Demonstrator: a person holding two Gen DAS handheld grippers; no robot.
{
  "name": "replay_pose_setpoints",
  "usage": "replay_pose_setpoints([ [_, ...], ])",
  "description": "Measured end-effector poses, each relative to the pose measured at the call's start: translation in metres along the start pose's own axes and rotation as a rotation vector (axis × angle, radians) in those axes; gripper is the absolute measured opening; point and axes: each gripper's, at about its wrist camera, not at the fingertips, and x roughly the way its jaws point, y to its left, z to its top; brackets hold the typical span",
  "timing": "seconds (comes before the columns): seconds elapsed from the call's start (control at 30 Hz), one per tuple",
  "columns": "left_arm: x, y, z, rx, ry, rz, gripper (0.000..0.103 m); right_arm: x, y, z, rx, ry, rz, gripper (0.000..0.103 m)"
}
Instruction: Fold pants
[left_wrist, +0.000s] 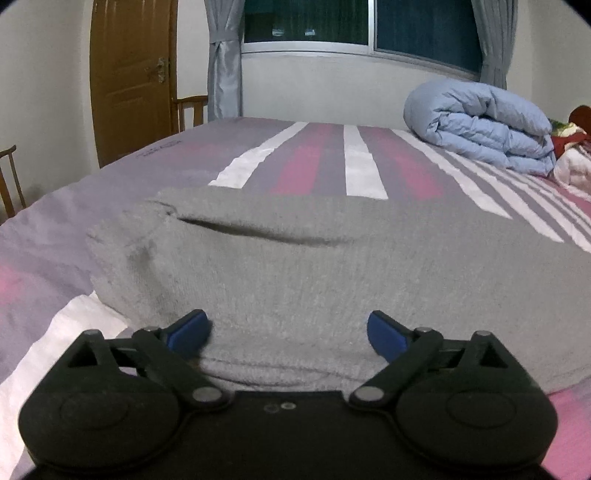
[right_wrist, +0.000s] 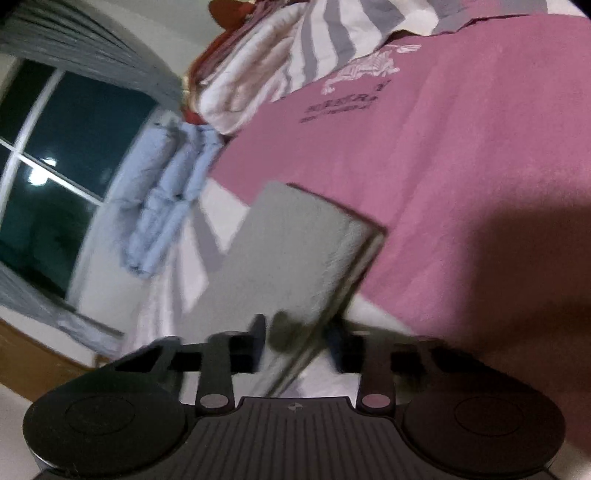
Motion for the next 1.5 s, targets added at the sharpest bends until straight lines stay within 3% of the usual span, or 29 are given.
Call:
replay_pose_setpoints([
  [0.1, 0.001, -0.001, -0.001, 0.006, 0.003, 0.004, 0.089, 0.014, 0.001, 0.005, -0.005, 0.004, 0.002, 0.008],
  [0.37, 0.000, 0.000, -0.002, 0.001, -0.006, 0.000, 0.089, 0.001, -0.008, -0.002, 0.056, -0.020, 0.057, 0.010],
  [0.43, -0.001, 0.001, -0.001, -0.005, -0.006, -0.007, 0.089, -0.005, -0.004, -0.004, 0.048, -0.026, 0.064, 0.020],
  [0.57, -0.001, 0.002, -0.001, -0.012, -0.005, -0.013, 0.089, -0.003, 0.006, -0.008, 0.006, -0.040, 0.055, 0.031],
  [1.1, 0.000, 0.002, -0.001, -0.014, -0.007, -0.015, 0.089, 0.008, 0.007, -0.007, -0.002, -0.044, 0.073, 0.031],
  [1.5, 0.000, 0.003, -0.002, -0.016, -0.007, -0.016, 0.089, -0.010, 0.004, -0.011, -0.037, -0.043, 0.073, 0.032],
])
